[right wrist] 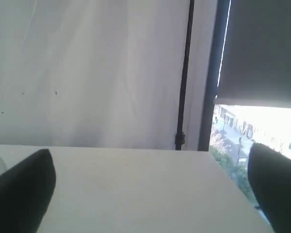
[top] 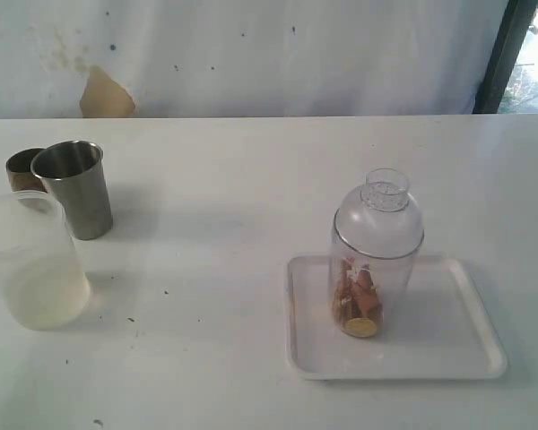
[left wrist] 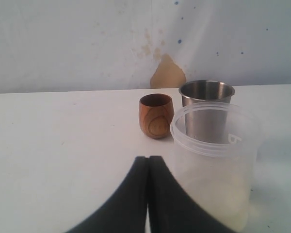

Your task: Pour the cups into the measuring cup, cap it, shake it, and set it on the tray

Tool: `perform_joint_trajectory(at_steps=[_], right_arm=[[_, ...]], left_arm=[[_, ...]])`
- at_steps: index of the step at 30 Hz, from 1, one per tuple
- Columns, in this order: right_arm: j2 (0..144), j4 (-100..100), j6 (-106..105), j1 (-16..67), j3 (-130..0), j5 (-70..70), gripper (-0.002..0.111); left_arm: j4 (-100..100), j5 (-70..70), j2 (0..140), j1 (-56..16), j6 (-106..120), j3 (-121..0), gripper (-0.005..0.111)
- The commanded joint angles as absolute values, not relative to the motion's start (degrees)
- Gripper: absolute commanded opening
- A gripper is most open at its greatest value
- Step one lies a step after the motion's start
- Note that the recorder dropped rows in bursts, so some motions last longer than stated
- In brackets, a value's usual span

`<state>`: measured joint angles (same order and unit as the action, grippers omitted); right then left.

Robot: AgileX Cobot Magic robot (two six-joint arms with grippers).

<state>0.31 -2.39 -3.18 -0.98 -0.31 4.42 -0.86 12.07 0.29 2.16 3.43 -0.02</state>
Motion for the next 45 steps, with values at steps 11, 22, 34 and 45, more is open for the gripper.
perform_joint_trajectory(at_steps=[11,22,34,45], right_arm=[[0.00,-8.76,2.54,-1.27,0.00,-12.31,0.104],[0.00,-8.51,-1.80,-1.27,0.00,-18.30,0.104],[0.00,-7.30,-1.69,-1.27,0.00,-17.59,0.095],[0.00,-7.30,-10.56,-1.27,0.00,-17.59,0.024]], left_arm=[[-0.76,11.55,0.00,2.13,3.03,0.00,0.000],[-0.76,11.55,0.00,2.13,3.03,0.00,0.000],[-0.76,11.55,0.00,2.13,3.03,0.00,0.000],[-0.76,11.55,0.00,2.13,3.03,0.00,0.000]])
